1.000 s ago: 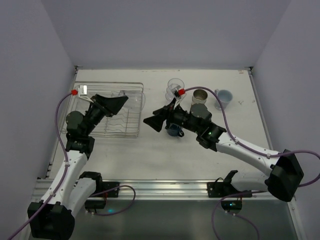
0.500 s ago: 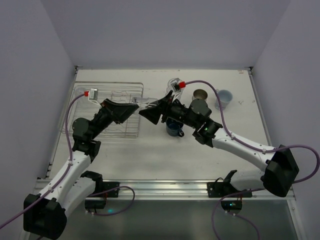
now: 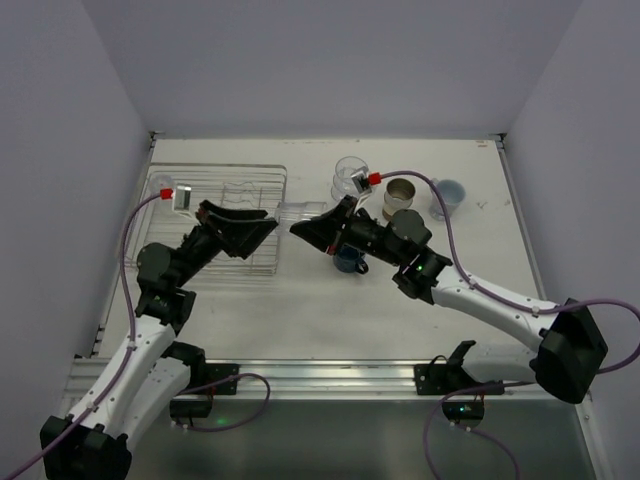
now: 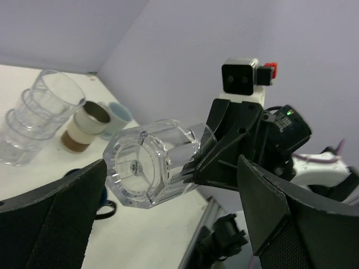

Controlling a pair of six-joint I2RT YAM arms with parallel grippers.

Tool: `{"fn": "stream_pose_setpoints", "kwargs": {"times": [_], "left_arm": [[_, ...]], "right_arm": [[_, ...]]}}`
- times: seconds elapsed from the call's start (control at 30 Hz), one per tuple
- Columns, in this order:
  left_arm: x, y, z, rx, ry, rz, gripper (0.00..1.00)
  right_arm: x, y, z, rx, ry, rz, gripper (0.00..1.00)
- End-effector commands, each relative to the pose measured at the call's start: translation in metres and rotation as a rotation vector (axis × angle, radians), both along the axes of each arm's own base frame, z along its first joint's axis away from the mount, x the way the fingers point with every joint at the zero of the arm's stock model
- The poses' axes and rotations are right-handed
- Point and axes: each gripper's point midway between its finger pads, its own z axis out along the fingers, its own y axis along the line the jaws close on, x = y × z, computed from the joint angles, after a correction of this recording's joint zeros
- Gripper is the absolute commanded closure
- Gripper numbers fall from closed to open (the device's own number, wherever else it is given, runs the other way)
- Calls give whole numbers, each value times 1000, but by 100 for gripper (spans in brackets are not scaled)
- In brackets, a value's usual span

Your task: Unload the cups from the dish rack

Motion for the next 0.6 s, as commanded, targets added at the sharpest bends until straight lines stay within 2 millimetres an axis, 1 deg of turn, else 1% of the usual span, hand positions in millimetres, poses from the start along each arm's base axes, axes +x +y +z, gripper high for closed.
{"fn": "stream_pose_setpoints", "kwargs": {"times": [0.0, 0.03, 0.07, 0.1, 0.13, 0.17, 0.2, 0.23, 0.27, 0.3, 0.33, 0.37, 0.4, 0.47, 0.5, 0.53, 0.57], "left_arm": [[-2, 2, 15, 124, -97, 39, 0], [1, 5, 16, 156, -102, 67, 0], [6, 10, 14, 230, -146, 108, 0], [11, 16, 10, 285, -103, 158, 0], [14, 22, 6, 335, -99, 194, 0], [19, 29, 1, 421, -136, 242, 0], [26, 41, -18, 492, -60, 307, 0], [29, 48, -27, 531, -41, 347, 0], [31, 56, -39, 578, -18, 379, 0], [33, 60, -49, 599, 0, 397, 0], [35, 62, -52, 612, 9, 410, 0], [36, 61, -54, 631, 8, 400, 0], [33, 58, -51, 636, 0, 371, 0], [31, 57, -48, 633, -11, 367, 0], [31, 58, -47, 631, -15, 374, 0], [29, 60, -45, 628, -24, 384, 0], [29, 60, -45, 632, -27, 389, 0]], "right_arm": [[5, -16, 5, -33, -41, -82, 100], [6, -22, 5, -52, -59, -109, 100], [7, -26, 1, -75, -56, -132, 100], [10, -33, -16, -157, -36, -161, 100], [17, -42, -24, -201, -24, -223, 100], [21, -54, -21, -225, -33, -275, 100], [25, -69, -47, -338, 22, -326, 100], [32, -83, -56, -396, 32, -388, 100], [44, -115, -70, -479, 84, -495, 100], [49, -130, -76, -512, 110, -531, 100], [54, -146, -83, -545, 143, -567, 100], [66, -171, -89, -569, 182, -637, 100], [66, -186, -100, -617, 218, -664, 100], [69, -211, -118, -714, 269, -727, 100], [75, -223, -133, -792, 299, -778, 100], [78, -231, -137, -833, 320, -809, 100], [77, -239, -148, -887, 344, -823, 100]]}}
